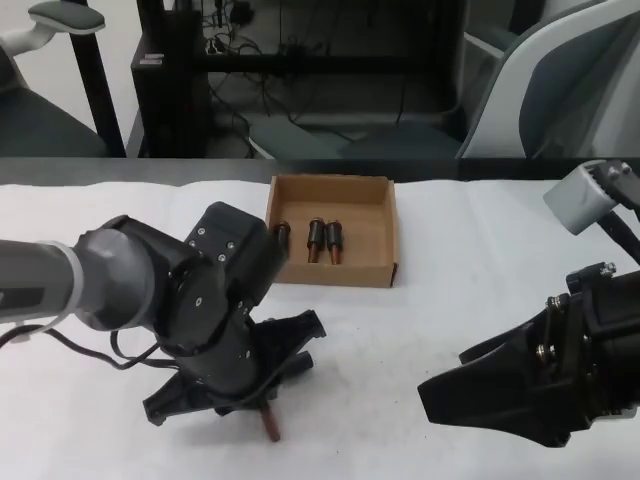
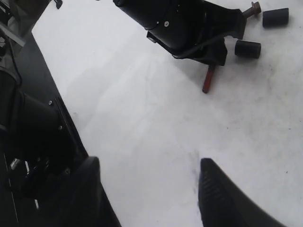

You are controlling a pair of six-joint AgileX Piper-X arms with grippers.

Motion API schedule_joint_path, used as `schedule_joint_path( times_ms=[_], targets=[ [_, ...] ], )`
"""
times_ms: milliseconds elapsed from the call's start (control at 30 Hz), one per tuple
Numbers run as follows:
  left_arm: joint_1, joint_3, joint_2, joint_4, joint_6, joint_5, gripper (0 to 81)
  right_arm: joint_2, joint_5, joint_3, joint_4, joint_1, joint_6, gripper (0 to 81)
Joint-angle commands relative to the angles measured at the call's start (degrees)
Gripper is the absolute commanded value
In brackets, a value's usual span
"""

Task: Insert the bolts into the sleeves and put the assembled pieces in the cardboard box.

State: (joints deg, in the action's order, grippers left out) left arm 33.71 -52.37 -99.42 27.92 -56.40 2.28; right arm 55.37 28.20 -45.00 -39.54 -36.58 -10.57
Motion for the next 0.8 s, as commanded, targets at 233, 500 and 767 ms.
schedule_joint_path(
  times_ms=[233, 500, 767],
  targets=[
    [0.18, -0.24, -0.52, 1.47, 0.30, 0.78, 1.7, -0.45, 0.05, 0.03, -0.10, 0.09, 0.39, 60.9],
    [0.18, -0.24, 0.25, 3.17, 0.50, 2.48, 1.7, -0.45, 0.07, 0.03, -0.10, 0.20, 0.39, 60.9],
    [0.18, -0.24, 6.28, 3.42, 10.95, -4.01, 1.7, -0.45, 0.07, 0.03, -0.10, 0.20, 0.50, 60.9]
  ],
)
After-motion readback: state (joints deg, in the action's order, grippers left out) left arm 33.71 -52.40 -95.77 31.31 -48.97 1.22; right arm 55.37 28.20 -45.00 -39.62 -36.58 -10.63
